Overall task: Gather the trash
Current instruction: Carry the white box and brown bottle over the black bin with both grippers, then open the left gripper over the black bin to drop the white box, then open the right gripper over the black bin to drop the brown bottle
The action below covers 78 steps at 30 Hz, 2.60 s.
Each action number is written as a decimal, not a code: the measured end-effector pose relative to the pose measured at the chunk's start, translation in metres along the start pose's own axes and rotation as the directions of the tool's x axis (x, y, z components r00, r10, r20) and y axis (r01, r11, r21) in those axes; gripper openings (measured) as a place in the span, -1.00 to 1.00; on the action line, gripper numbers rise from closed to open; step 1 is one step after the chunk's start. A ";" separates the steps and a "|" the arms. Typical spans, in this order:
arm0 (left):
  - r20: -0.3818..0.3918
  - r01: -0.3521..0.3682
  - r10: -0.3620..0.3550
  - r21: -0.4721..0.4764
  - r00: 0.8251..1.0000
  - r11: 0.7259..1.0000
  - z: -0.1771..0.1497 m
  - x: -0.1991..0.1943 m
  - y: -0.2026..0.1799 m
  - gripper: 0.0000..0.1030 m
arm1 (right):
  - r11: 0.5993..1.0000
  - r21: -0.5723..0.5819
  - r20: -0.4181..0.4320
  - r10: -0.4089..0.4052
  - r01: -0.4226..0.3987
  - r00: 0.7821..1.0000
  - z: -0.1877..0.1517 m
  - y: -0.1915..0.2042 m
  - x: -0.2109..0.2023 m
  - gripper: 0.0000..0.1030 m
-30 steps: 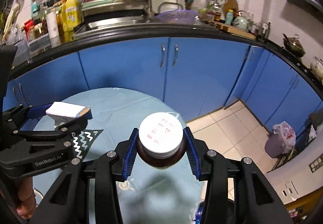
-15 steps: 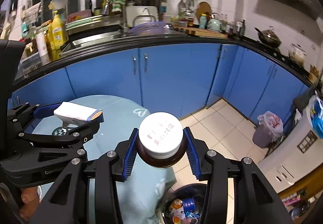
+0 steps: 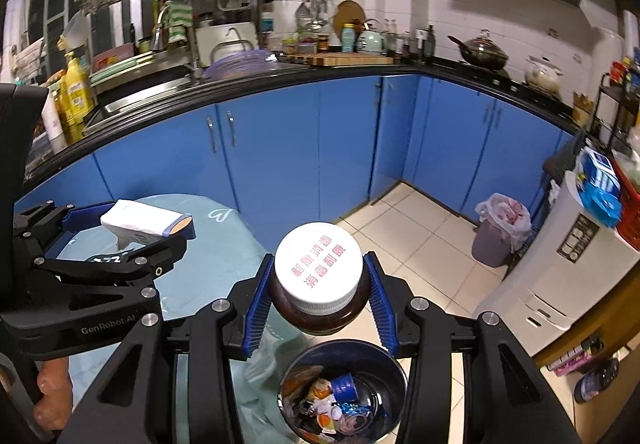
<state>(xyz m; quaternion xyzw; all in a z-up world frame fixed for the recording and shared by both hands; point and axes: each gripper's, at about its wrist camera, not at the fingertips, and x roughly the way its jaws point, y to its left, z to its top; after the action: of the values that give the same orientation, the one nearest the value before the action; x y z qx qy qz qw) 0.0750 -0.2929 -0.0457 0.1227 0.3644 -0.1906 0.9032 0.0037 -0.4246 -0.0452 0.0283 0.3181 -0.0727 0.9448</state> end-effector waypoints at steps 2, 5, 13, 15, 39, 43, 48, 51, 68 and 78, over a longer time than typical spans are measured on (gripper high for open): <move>-0.001 0.005 -0.005 0.010 1.000 1.000 0.002 0.001 -0.008 0.64 | 1.000 0.012 0.000 -0.011 0.011 1.000 -0.004 -0.009 -0.004 -0.16; -0.001 0.012 -0.011 0.022 1.000 1.000 0.003 0.001 -0.018 0.64 | 0.999 0.027 0.001 -0.022 0.022 1.000 -0.008 -0.020 -0.008 -0.16; -0.004 0.027 -0.026 0.061 1.000 0.998 0.003 0.001 -0.045 0.64 | 0.997 0.064 -0.001 -0.051 0.051 0.999 -0.018 -0.044 -0.017 -0.16; -0.005 0.028 -0.028 0.069 1.000 0.997 0.003 0.001 -0.049 0.64 | 0.996 0.073 -0.003 -0.055 0.055 0.999 -0.021 -0.050 -0.018 -0.16; -0.067 0.088 -0.079 0.144 0.995 0.986 0.005 0.017 -0.101 0.65 | 0.981 0.167 -0.022 -0.101 0.103 0.995 -0.040 -0.107 -0.018 -0.16; -0.099 0.097 -0.083 0.138 0.992 0.986 0.006 0.024 -0.105 0.67 | 0.979 0.176 -0.029 -0.099 0.102 0.995 -0.041 -0.112 -0.016 -0.16; -0.118 0.101 -0.086 0.127 0.989 0.987 0.006 0.029 -0.104 0.77 | 0.978 0.180 -0.034 -0.097 0.102 0.995 -0.041 -0.116 -0.014 -0.16; -0.122 0.103 -0.088 0.121 0.989 0.987 0.007 0.029 -0.103 0.81 | 0.978 0.181 -0.036 -0.094 0.099 0.995 -0.041 -0.117 -0.014 -0.16; -0.097 0.060 -0.053 0.064 0.994 0.996 0.009 0.020 -0.071 0.81 | 0.987 0.152 -0.043 -0.042 0.048 0.998 -0.035 -0.094 -0.005 -0.16; -0.089 0.050 -0.048 0.023 0.995 0.999 0.008 0.016 -0.047 0.81 | 0.992 0.123 -0.028 -0.021 0.024 0.999 -0.024 -0.076 -0.003 -0.16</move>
<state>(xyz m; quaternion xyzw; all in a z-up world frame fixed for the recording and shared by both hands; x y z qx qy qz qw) 0.0700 -0.3422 -0.0546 0.1332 0.4043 -0.2114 0.8798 -0.0248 -0.4967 -0.0635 0.0840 0.3258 -0.1024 0.9361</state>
